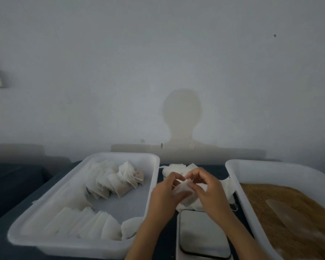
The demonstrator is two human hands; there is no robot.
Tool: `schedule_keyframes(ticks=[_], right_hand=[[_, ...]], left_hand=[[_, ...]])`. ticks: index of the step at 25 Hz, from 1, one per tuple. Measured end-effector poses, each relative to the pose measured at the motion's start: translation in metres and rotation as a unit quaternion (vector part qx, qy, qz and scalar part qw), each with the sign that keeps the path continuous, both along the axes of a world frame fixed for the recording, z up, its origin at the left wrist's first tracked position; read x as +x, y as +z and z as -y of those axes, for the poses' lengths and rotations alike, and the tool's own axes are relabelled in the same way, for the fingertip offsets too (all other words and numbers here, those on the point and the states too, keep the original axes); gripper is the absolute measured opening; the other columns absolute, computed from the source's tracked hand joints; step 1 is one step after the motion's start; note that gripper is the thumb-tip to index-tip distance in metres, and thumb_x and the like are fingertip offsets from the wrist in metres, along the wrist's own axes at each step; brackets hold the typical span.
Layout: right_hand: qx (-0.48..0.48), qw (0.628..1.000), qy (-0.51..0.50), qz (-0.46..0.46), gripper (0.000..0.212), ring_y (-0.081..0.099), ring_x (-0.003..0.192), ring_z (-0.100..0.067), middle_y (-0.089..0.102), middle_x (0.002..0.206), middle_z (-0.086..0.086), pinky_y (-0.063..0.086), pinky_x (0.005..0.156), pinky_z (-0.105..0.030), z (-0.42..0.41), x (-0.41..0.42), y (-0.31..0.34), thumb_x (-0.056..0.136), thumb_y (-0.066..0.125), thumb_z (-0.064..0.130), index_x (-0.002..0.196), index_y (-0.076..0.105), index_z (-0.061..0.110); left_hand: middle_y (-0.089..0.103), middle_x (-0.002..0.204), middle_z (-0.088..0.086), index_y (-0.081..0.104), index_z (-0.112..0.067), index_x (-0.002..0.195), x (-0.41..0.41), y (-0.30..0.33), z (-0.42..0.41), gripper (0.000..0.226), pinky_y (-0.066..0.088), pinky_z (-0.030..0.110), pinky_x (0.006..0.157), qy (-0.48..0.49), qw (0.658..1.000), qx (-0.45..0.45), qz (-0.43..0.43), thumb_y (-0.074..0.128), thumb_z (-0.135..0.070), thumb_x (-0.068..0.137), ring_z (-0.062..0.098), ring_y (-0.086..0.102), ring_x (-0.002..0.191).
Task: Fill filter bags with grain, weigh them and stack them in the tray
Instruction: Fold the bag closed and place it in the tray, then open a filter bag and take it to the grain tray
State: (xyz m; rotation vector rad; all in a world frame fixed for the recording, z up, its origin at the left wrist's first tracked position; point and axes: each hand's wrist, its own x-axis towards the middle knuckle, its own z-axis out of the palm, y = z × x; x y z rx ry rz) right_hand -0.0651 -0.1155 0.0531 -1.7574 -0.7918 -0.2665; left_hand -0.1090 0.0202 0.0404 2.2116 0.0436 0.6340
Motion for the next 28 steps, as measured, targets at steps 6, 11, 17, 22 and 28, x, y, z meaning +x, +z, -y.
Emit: schedule_keyframes(ticks=[6,11,17,22,28], right_hand=[[0.042,0.997,0.061,-0.016,0.020,0.062,0.080,0.002,0.066,0.081,0.015,0.048,0.074,-0.010,-0.091,-0.010,0.019,0.086,0.063,0.002,0.083,0.062,0.021],[-0.001,0.993,0.095,-0.063,0.023,0.058,0.094,-0.004,0.062,0.102,0.005,0.049,0.084,-0.018,-0.164,-0.028,0.002,0.092,0.049,0.000,0.106,0.059,0.014],[-0.217,0.961,0.157,-0.072,0.027,0.056,0.111,-0.020,0.059,0.122,-0.007,0.047,0.098,-0.035,-0.190,-0.034,-0.032,0.095,0.049,0.009,0.121,0.056,0.009],[-0.267,0.949,0.155,-0.056,0.025,0.058,0.111,-0.020,0.062,0.121,-0.008,0.045,0.094,-0.030,-0.192,-0.032,-0.039,0.096,0.048,0.012,0.117,0.061,0.011],[-0.215,0.969,0.120,-0.032,0.025,0.060,0.101,-0.013,0.067,0.109,-0.001,0.049,0.093,-0.031,-0.188,-0.036,-0.033,0.096,0.043,0.011,0.102,0.067,0.014]], left_hand=[[0.062,0.065,-0.003,0.065,-0.022,0.080,-0.035,0.040,-0.079,0.010,0.044,0.022,0.061,0.114,0.989,0.097,-0.011,0.068,-0.031,0.082,0.014,0.058,0.064],[0.065,0.067,-0.001,0.062,-0.026,0.072,-0.050,0.031,-0.164,0.013,0.042,0.020,0.050,0.213,0.972,0.087,-0.042,0.069,-0.025,0.083,0.022,0.063,0.065],[0.066,0.085,0.008,0.059,-0.019,0.086,-0.041,-0.011,-0.251,0.006,0.041,0.030,0.063,0.280,0.934,0.121,-0.188,0.062,-0.024,0.089,0.026,0.058,0.075],[0.058,0.121,0.003,0.051,-0.022,0.126,-0.042,-0.032,-0.277,0.031,0.055,0.025,0.069,0.271,0.879,0.193,-0.341,0.052,-0.025,0.095,0.015,0.064,0.079],[0.060,0.099,-0.004,0.056,-0.018,0.113,-0.034,-0.033,-0.265,0.040,0.050,0.029,0.082,0.234,0.827,0.292,-0.419,0.062,-0.021,0.074,0.017,0.059,0.093]])
